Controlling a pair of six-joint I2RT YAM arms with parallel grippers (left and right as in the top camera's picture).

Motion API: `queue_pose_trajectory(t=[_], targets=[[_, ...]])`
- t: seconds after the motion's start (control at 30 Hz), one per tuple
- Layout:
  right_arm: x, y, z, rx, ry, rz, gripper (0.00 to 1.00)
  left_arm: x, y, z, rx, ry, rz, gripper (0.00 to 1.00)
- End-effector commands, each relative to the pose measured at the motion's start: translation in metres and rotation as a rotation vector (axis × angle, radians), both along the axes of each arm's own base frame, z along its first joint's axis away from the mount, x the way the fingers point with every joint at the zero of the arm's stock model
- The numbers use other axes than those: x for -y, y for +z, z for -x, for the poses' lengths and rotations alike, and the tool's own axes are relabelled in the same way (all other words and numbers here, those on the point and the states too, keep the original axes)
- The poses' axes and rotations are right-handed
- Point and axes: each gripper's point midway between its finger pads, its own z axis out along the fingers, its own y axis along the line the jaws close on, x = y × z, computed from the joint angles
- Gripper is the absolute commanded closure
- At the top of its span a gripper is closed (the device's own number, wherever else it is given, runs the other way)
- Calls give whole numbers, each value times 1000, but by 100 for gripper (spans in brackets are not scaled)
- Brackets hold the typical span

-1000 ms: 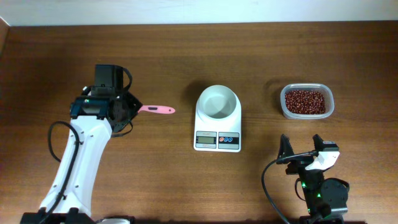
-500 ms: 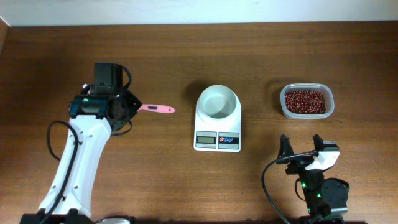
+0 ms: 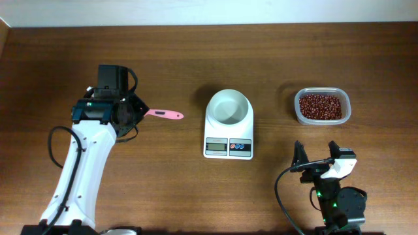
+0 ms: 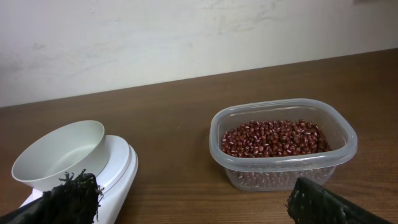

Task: Scoop and weigh 50g on scale
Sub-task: 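Lift the pink scoop with the left gripper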

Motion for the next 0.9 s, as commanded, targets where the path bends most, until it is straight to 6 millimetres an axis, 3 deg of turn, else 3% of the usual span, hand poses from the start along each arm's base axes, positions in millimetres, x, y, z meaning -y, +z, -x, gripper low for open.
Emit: queue_pose_trajectory(t=[0.0,0.13,0.6,0.73,0.87], targets=[[4,-4,0,-9,-17,10,1,0,25,-9,67,-21,-7,100],[4,-4,0,-9,-17,10,1,0,35,-13,90,-30,-11,100],[4,-4,0,-9,-17,10,1,0,36,-12,86,-34,-13,100],[4,-4,0,-9,-17,10,1,0,57,-20,136,-34,-13,100],[4,-4,0,-9,-17,10,1,0,63,-23,151,-35,-13,100]])
